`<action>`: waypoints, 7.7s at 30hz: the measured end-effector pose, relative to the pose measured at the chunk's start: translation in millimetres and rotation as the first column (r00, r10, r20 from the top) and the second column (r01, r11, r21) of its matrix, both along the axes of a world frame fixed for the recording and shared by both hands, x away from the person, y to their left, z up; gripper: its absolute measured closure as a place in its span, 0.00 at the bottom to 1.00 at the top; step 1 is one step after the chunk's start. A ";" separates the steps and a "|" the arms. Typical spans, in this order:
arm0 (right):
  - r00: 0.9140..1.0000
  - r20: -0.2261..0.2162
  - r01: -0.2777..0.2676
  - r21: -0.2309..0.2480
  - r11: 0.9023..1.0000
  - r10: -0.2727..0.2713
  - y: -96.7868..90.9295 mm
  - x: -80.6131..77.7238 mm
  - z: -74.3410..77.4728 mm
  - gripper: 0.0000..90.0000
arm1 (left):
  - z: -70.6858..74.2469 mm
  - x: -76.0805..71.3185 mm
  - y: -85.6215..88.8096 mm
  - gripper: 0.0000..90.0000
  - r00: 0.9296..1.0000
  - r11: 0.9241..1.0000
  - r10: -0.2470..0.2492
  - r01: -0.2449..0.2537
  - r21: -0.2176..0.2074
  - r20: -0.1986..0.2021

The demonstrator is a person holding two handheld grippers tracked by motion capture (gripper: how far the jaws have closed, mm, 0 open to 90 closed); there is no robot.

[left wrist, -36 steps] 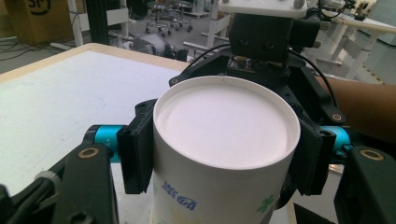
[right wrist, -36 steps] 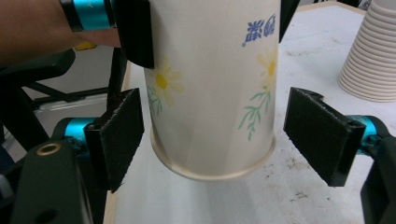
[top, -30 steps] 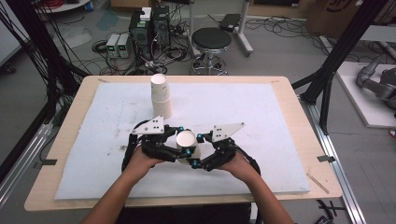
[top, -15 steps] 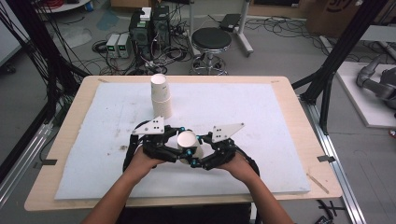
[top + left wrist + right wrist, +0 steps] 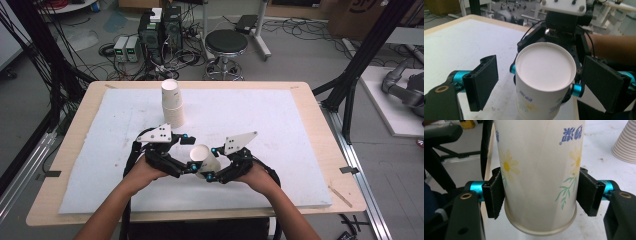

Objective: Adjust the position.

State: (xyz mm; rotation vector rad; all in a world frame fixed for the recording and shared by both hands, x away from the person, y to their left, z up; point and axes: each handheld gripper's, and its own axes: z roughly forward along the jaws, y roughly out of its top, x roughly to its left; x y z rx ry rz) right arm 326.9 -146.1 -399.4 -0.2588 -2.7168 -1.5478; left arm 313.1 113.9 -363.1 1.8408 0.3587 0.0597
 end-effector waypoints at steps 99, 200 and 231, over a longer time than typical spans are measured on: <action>0.987 0.037 0.144 0.194 0.970 -0.154 -50.5 -18.7 3.3 0.23 | -31.5 -12.4 20.6 0.41 1.000 0.997 -0.004 0.006 -0.077 0.020; 0.987 0.145 -0.030 -0.243 0.970 0.067 -14.1 -4.6 57.0 0.35 | -1.0 -14.1 -3.7 0.17 0.997 0.966 -0.038 0.020 0.258 0.064; 0.973 0.174 -0.061 -0.447 0.893 0.154 15.0 -5.4 64.0 0.35 | -10.2 -9.6 -27.3 0.21 0.994 0.909 -0.099 0.073 0.409 0.044</action>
